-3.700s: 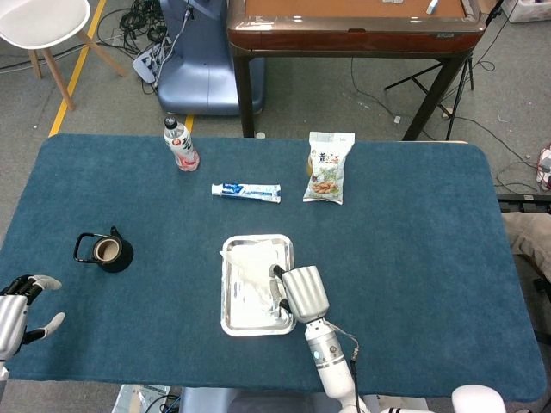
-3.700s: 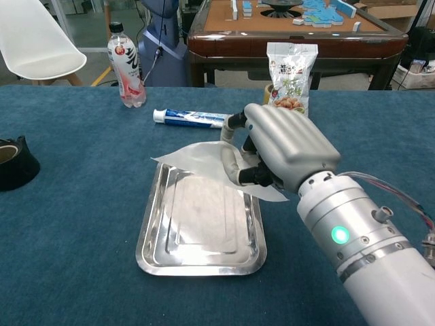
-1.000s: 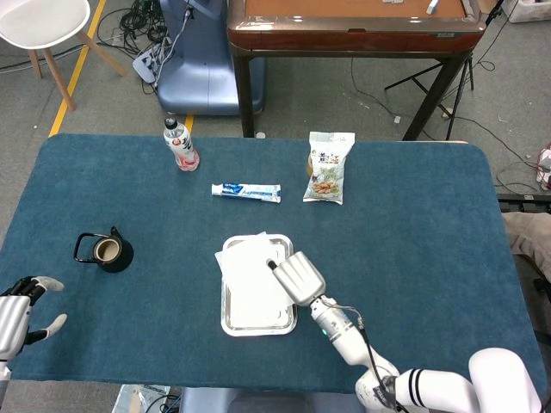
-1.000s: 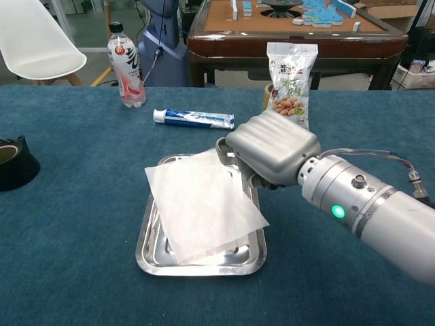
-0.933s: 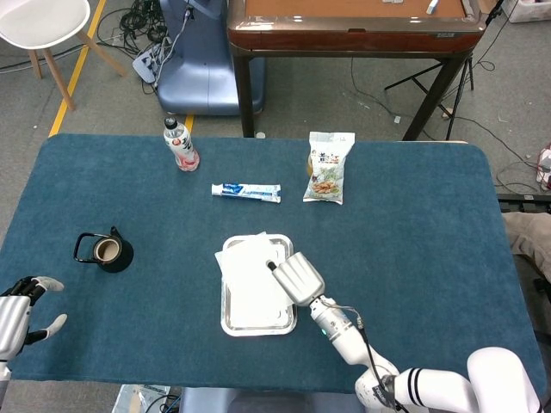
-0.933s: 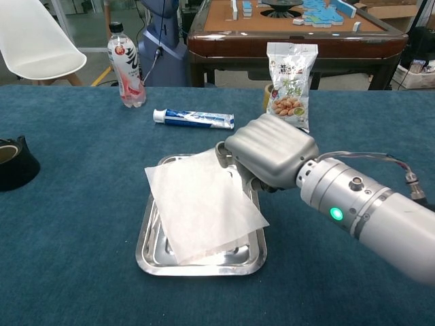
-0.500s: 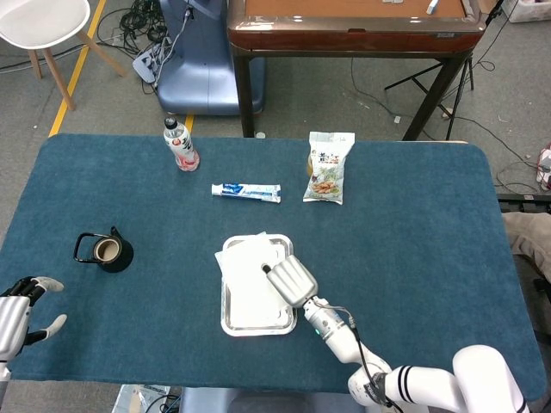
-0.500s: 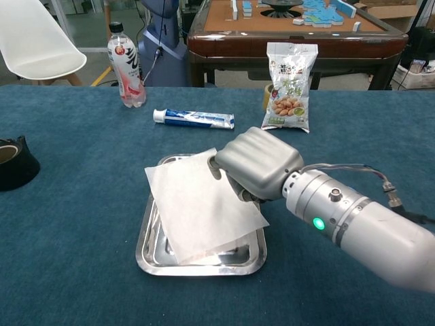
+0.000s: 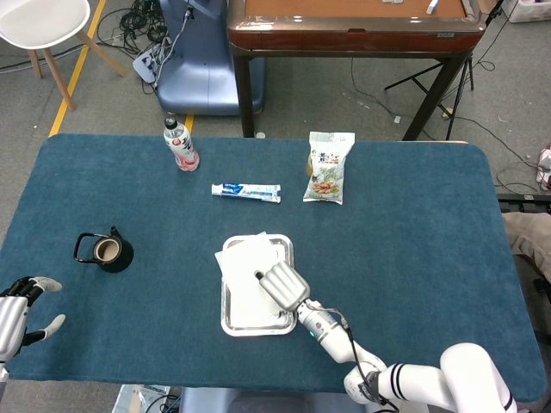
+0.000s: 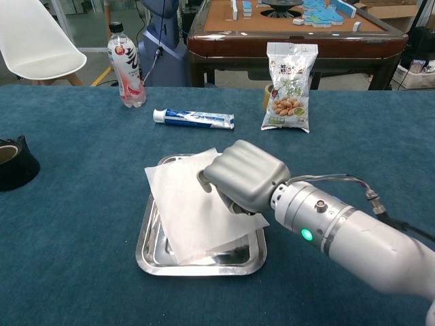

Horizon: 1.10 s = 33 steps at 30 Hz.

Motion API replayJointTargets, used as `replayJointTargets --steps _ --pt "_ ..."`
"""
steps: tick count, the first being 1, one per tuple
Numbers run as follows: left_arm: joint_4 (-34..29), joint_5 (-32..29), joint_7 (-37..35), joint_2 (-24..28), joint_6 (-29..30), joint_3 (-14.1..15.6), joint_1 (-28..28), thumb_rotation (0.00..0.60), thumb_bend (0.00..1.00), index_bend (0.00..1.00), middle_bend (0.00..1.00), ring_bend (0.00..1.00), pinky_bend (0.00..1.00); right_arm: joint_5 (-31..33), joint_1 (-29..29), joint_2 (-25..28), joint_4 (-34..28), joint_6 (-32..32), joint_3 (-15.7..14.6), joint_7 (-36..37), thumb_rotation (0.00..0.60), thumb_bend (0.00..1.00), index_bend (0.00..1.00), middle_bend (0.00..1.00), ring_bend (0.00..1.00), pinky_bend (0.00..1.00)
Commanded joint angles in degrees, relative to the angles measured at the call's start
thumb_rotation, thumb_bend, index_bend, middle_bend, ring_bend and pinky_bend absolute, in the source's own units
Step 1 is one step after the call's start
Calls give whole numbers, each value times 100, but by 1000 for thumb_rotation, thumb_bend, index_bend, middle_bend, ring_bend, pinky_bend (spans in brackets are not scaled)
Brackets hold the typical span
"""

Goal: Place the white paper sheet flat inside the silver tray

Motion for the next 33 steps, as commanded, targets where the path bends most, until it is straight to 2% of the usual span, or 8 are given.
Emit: replayJointTargets --steps 1,23,33 --pt "-2 3 -3 2 2 2 2 600 199 397 364 263 442 10 8 -16 22 -11 -10 1 600 973 380 1000 1000 1000" --pt "-14 20 -35 23 37 0 20 600 199 397 364 263 442 201 7 -217 243 -47 -31 -124 600 973 380 1000 1000 1000" --pt "-17 16 -38 27 39 -4 23 600 199 397 364 263 442 509 -155 -459 205 226 93 -488 600 973 380 1000 1000 1000"
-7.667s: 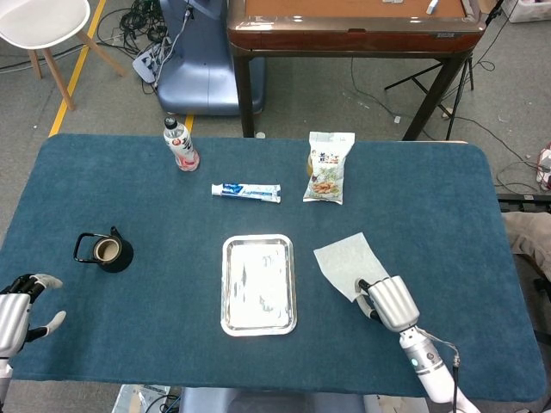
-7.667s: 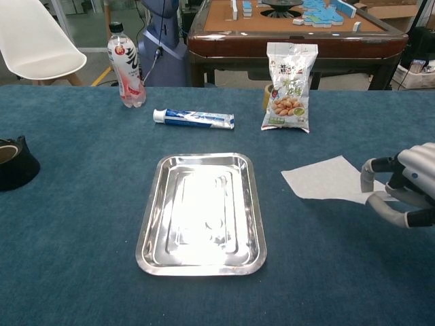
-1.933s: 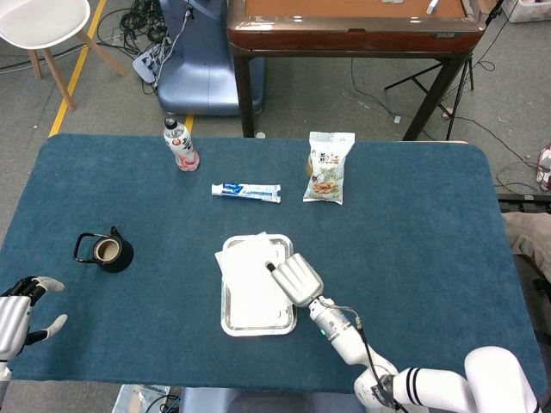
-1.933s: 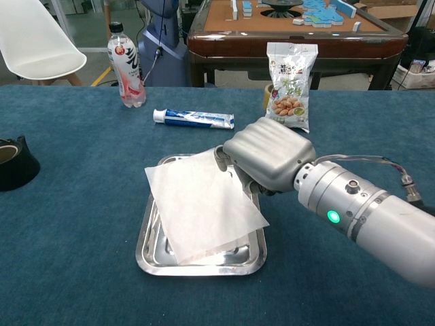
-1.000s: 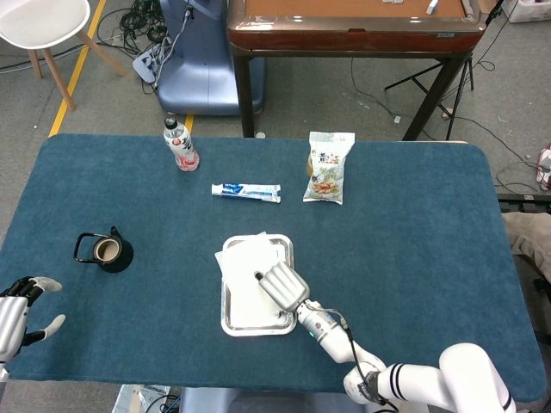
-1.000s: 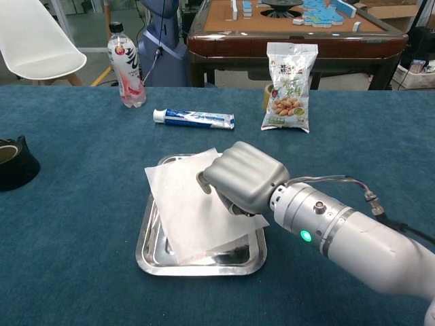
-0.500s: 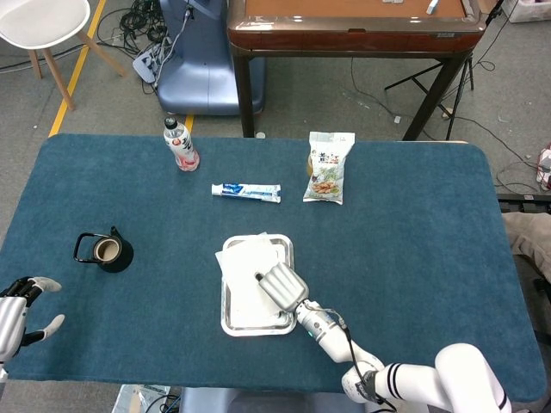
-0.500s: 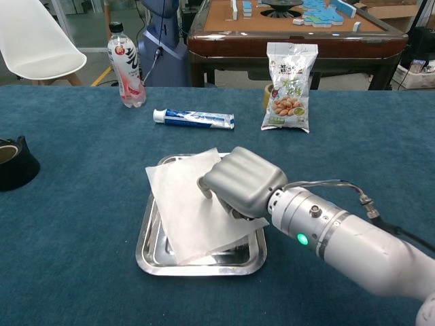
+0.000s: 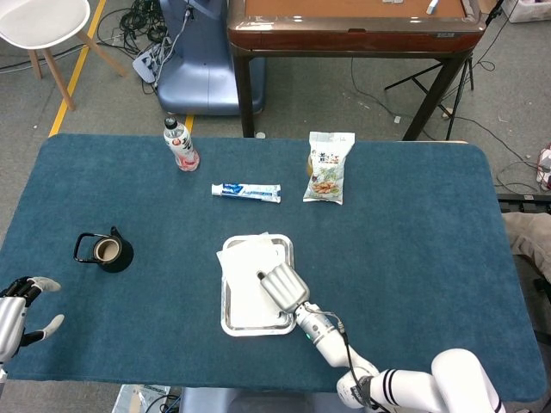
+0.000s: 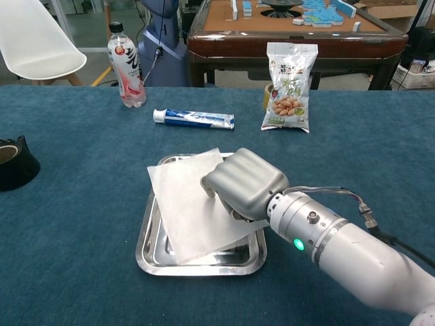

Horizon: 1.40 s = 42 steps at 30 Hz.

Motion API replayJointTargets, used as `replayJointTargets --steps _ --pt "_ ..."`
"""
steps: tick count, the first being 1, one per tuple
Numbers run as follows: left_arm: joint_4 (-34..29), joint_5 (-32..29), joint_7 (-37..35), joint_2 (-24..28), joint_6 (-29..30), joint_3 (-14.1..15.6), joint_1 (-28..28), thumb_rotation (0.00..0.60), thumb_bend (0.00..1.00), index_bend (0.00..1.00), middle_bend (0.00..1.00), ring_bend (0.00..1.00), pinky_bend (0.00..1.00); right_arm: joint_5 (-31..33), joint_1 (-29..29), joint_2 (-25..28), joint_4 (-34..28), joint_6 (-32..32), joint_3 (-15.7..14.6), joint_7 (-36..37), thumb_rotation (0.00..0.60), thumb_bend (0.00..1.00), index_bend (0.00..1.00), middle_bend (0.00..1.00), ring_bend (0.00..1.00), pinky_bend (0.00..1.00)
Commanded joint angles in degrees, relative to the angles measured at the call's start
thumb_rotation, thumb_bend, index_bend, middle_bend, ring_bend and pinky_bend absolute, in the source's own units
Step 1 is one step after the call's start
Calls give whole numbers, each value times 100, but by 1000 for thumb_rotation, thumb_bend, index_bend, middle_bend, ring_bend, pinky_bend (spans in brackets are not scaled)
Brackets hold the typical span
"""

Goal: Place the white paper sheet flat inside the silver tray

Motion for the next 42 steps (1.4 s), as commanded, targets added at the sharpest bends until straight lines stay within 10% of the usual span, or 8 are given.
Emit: replayJointTargets --steps 1,42 --pt "-2 3 -1 -1 2 0 1 600 199 397 364 263 442 113 -49 -68 -38 67 55 -118 600 973 380 1000 1000 1000" --pt "-15 9 -23 29 28 -7 18 600 199 397 364 263 442 1815 -149 -384 -1022 326 398 -1045 600 973 380 1000 1000 1000"
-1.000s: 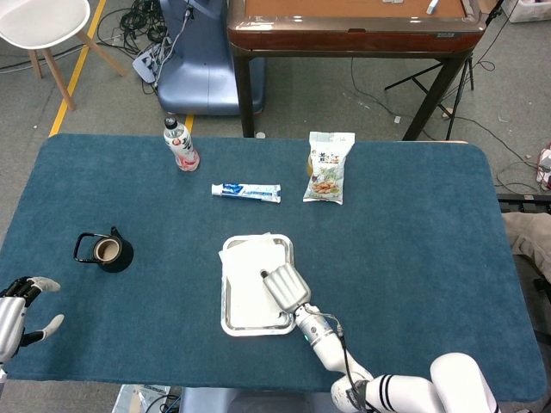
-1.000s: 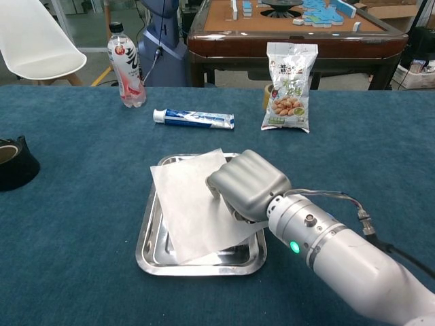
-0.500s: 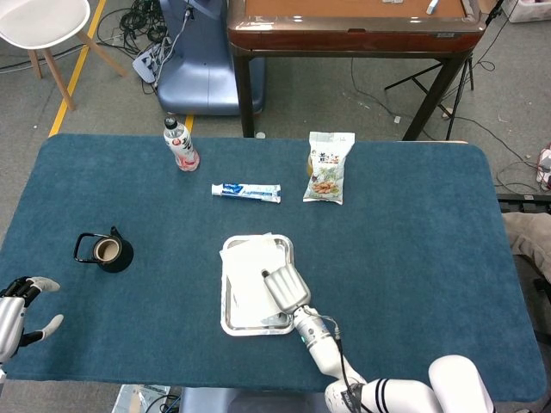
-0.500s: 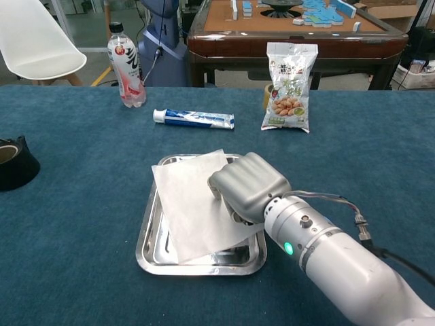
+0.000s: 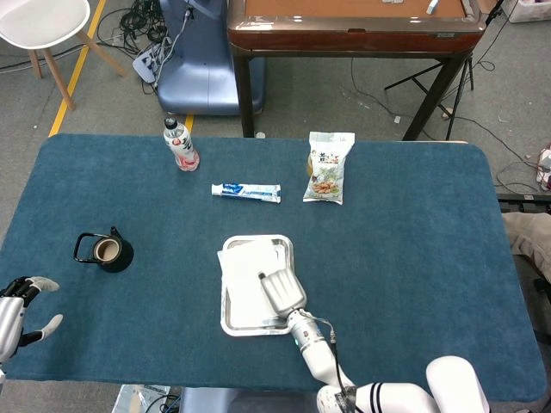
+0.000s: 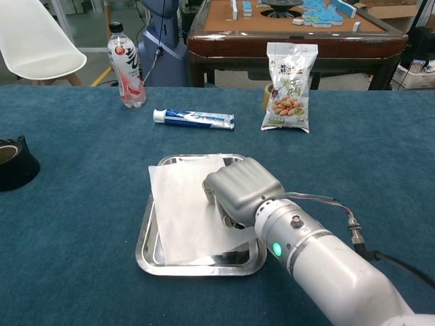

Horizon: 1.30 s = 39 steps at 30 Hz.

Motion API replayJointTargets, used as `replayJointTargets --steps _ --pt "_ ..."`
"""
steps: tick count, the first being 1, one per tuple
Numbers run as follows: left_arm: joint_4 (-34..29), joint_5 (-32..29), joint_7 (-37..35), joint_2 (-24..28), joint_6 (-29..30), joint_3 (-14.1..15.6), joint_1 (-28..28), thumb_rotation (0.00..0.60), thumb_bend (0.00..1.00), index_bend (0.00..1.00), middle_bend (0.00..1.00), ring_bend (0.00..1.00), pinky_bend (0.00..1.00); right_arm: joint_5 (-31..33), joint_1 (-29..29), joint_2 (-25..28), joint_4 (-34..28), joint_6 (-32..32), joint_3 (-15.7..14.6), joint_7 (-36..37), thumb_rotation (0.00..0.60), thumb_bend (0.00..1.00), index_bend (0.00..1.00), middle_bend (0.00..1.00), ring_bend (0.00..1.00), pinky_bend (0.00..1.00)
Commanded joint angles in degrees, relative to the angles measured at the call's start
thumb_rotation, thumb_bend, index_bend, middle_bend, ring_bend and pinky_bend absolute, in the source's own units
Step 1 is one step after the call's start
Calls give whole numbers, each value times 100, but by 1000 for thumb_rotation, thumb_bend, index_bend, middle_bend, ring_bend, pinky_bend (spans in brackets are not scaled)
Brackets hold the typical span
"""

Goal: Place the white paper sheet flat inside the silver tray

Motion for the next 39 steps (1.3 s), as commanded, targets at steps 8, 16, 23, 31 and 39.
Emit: replayJointTargets --steps 8,16,23,31,39 --pt "0 8 -1 3 0 5 2 600 199 397 364 263 442 237 43 -18 -243 180 -2 -101 600 973 380 1000 1000 1000" --pt "6 2 1 -3 -18 5 -5 600 199 397 364 263 442 141 75 136 -571 386 11 -45 600 972 380 1000 1000 1000" --pt "-1 11 53 -27 -47 17 -18 600 199 397 364 263 442 -212 135 352 -914 618 38 69 600 973 380 1000 1000 1000" --pt "12 -2 49 -34 -50 11 -20 600 199 397 364 263 442 -801 371 313 -284 569 0 342 600 972 380 1000 1000 1000" --pt "4 3 -7 -10 -25 8 -8 600 199 397 364 263 442 -1023 555 88 518 410 17 520 600 973 380 1000 1000 1000"
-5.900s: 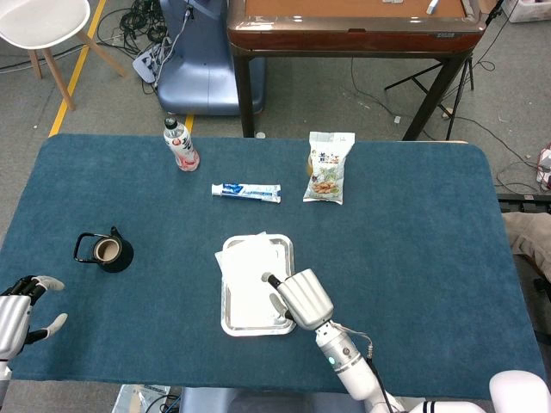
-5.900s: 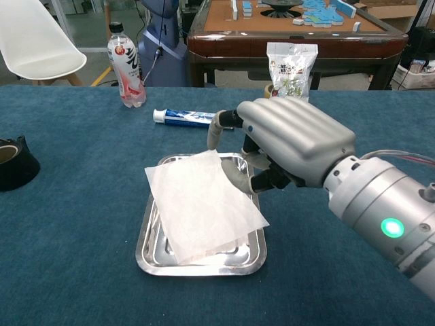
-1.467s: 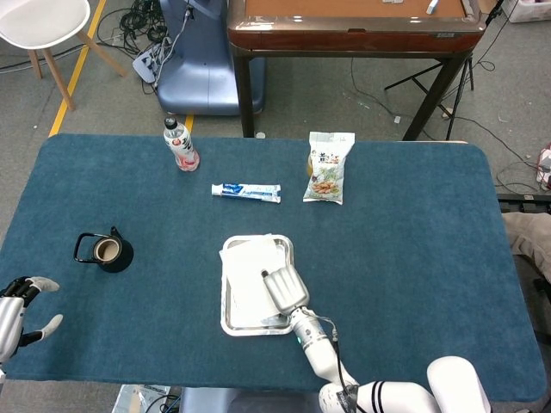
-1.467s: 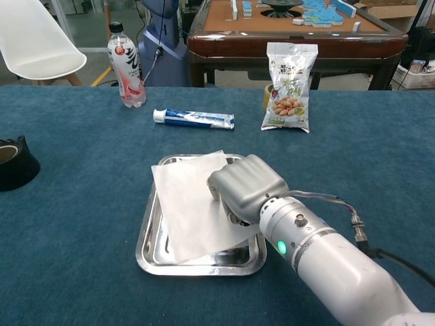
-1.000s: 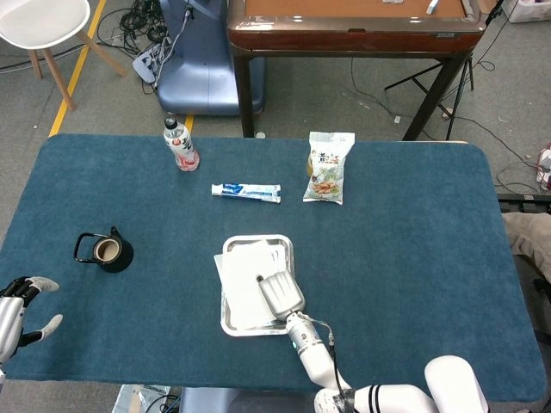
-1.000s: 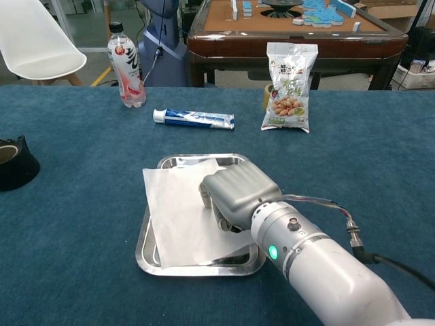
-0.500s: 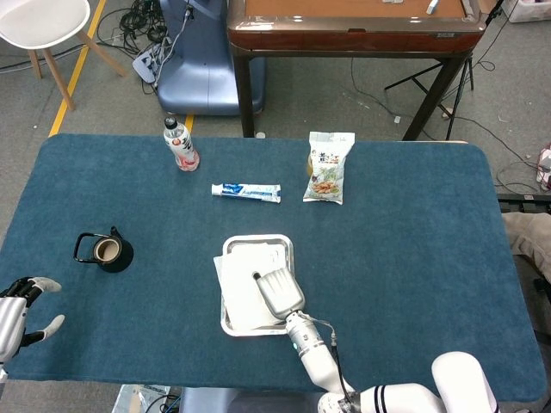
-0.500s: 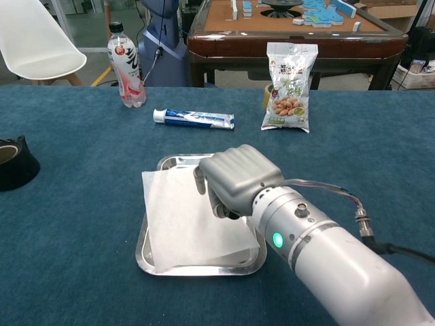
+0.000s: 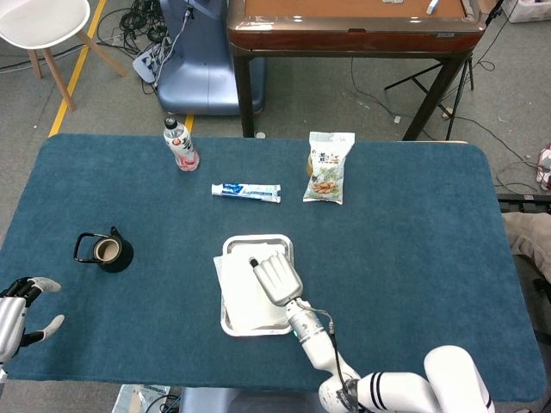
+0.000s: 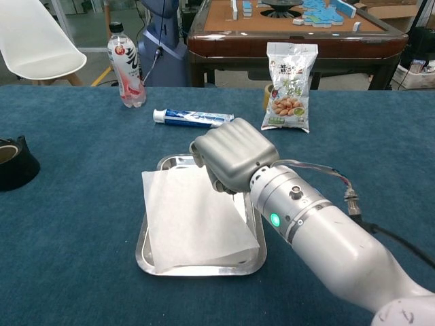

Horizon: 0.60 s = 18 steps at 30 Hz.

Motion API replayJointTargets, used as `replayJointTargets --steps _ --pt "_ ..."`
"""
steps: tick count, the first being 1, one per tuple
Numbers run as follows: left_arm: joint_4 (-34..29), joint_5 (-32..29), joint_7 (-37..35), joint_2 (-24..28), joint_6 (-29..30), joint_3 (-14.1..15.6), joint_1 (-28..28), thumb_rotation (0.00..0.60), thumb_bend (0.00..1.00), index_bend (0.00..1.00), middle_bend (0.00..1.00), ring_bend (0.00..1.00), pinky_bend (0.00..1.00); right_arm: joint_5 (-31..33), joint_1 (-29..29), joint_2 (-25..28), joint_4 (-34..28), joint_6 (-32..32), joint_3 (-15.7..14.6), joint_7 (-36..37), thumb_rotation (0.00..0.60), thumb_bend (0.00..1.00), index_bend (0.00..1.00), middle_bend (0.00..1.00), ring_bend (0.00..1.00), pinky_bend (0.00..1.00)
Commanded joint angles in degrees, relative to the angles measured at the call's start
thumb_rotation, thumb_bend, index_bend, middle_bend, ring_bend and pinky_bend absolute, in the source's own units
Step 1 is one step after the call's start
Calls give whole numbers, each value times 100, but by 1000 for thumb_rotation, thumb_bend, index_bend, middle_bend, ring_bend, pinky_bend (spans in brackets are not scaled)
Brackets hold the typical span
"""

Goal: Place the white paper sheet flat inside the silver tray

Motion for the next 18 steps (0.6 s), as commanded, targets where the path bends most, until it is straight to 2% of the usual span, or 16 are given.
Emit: replayJointTargets --steps 1,18 --pt "-1 2 -9 3 -5 2 -1 600 199 397 364 263 442 -66 91 -133 289 -95 24 88 600 973 380 1000 1000 1000" --pt "-8 38 -35 12 4 22 5 600 199 397 364 263 442 -25 366 -656 1174 -441 197 144 600 973 380 1000 1000 1000"
